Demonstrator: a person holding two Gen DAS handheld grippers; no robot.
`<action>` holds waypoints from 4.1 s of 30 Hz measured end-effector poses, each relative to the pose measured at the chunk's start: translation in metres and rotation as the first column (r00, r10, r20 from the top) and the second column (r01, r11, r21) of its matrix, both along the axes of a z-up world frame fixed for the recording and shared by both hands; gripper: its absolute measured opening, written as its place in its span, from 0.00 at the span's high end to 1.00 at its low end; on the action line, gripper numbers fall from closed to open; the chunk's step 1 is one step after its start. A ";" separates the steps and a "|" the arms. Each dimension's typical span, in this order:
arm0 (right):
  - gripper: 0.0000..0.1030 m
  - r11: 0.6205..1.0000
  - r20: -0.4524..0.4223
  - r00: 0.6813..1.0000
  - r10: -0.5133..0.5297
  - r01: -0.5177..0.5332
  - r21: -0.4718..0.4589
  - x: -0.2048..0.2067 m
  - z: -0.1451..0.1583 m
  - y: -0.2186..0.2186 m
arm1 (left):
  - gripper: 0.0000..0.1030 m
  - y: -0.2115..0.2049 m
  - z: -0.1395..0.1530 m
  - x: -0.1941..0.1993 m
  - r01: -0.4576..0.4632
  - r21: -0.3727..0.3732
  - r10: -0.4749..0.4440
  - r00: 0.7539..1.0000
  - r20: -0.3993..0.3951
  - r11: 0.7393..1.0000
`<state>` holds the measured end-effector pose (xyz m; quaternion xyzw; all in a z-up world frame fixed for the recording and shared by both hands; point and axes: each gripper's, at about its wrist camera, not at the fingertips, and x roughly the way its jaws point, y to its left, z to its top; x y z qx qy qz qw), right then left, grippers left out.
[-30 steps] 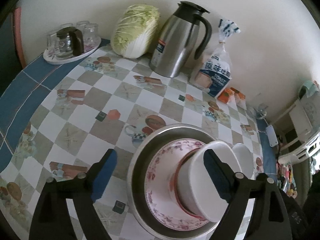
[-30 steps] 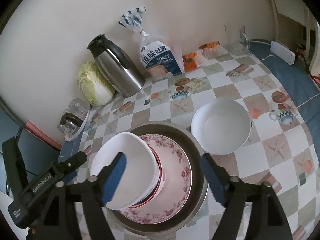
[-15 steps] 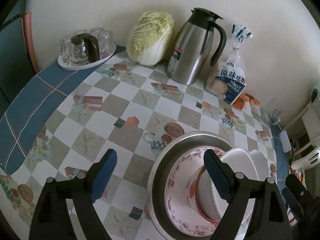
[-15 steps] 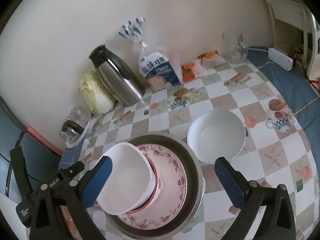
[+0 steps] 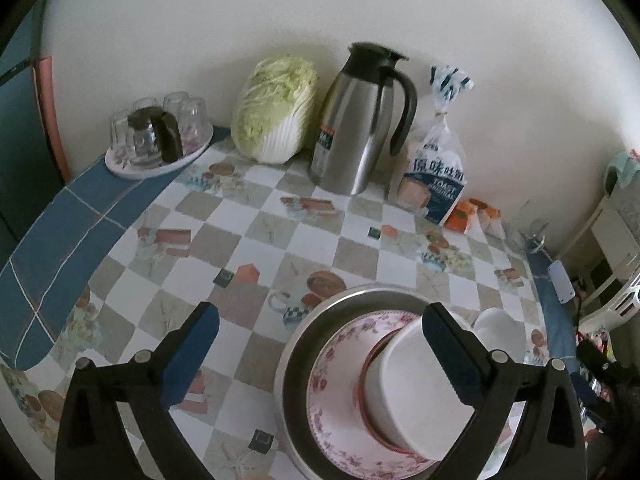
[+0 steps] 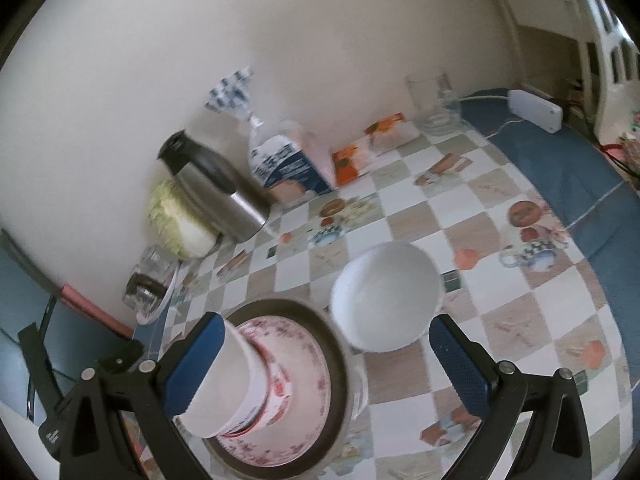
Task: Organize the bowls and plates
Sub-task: 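Withdraw both grippers and move toward the white round bowl, then close both grippers on the rim of the white round bowl, then lift the white round bowl with both grippers and carry it to the basin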
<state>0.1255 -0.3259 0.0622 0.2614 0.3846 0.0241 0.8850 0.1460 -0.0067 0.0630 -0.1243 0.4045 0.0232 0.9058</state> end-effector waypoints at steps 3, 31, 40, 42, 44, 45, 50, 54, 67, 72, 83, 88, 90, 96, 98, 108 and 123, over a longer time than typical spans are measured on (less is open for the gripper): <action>0.00 1.000 -0.011 1.000 -0.027 0.027 -0.008 -0.001 -0.004 -0.017 | 0.02 -0.002 0.008 -0.002 0.007 -0.013 -0.007 0.999 0.038 1.000; 0.00 0.985 -0.192 0.970 -0.152 0.164 0.051 0.016 -0.079 -0.084 | 0.02 -0.177 0.041 0.057 0.470 0.154 -0.436 0.875 -0.209 0.869; 0.16 0.993 -0.183 0.976 -0.120 0.119 -0.019 0.030 -0.087 -0.074 | 0.02 -0.211 0.006 0.081 0.434 0.245 -0.374 0.891 -0.256 0.867; 0.18 0.994 -0.193 0.975 -0.109 0.110 -0.007 0.033 -0.093 -0.072 | 0.02 -0.215 -0.001 0.088 0.428 0.230 -0.366 0.891 -0.269 0.874; 0.19 0.995 -0.202 0.974 -0.100 0.101 -0.006 0.036 -0.098 -0.069 | 0.02 -0.221 -0.007 0.093 0.435 0.232 -0.368 0.886 -0.282 0.870; 0.20 0.995 -0.206 0.974 -0.099 0.099 -0.006 0.037 -0.101 -0.068 | 0.03 -0.224 -0.011 0.094 0.441 0.244 -0.370 0.884 -0.287 0.864; 0.33 0.996 -0.224 0.971 -0.081 0.086 0.009 0.042 -0.109 -0.064 | 0.14 -0.238 -0.032 0.102 0.480 0.268 -0.380 0.857 -0.349 0.835; 0.35 0.997 -0.231 0.970 -0.073 0.077 0.011 0.044 -0.111 -0.062 | 0.20 -0.240 -0.045 0.107 0.480 0.244 -0.374 0.848 -0.376 0.843; 0.57 0.993 -0.252 0.967 -0.039 0.065 0.098 0.050 -0.126 -0.054 | 0.32 -0.242 -0.074 0.114 0.471 0.194 -0.359 0.830 -0.427 0.860; 0.68 0.989 -0.236 0.971 -0.031 0.065 0.134 0.050 -0.126 -0.052 | 0.33 -0.242 -0.084 0.117 0.462 0.176 -0.350 0.827 -0.440 0.869; 0.80 0.979 -0.217 0.975 -0.056 0.096 0.178 0.047 -0.124 -0.060 | 0.45 -0.248 -0.100 0.115 0.480 0.139 -0.372 0.805 -0.462 0.866; 0.83 0.975 -0.221 0.971 -0.092 0.132 0.177 0.043 -0.121 -0.072 | 0.54 -0.253 -0.105 0.112 0.494 0.123 -0.387 0.792 -0.471 0.861; 0.85 0.975 -0.220 0.970 -0.104 0.144 0.172 0.042 -0.119 -0.077 | 0.58 -0.255 -0.109 0.111 0.498 0.112 -0.394 0.787 -0.474 0.860; 0.86 0.971 -0.220 0.967 -0.127 0.167 0.171 0.038 -0.117 -0.085 | 0.74 -0.261 -0.120 0.104 0.521 0.091 -0.420 0.769 -0.483 0.849; 0.86 0.971 -0.221 0.967 -0.126 0.166 0.173 0.038 -0.117 -0.085 | 0.77 -0.263 -0.120 0.102 0.527 0.108 -0.420 0.770 -0.481 0.843; 0.87 0.971 -0.226 0.967 -0.119 0.161 0.178 0.035 -0.118 -0.088 | 0.86 -0.260 -0.118 0.099 0.529 0.097 -0.432 0.774 -0.462 0.843; 0.85 0.972 -0.285 0.954 -0.098 0.153 0.180 0.031 -0.118 -0.094 | 0.86 -0.263 -0.116 0.097 0.510 0.056 -0.431 0.775 -0.462 0.858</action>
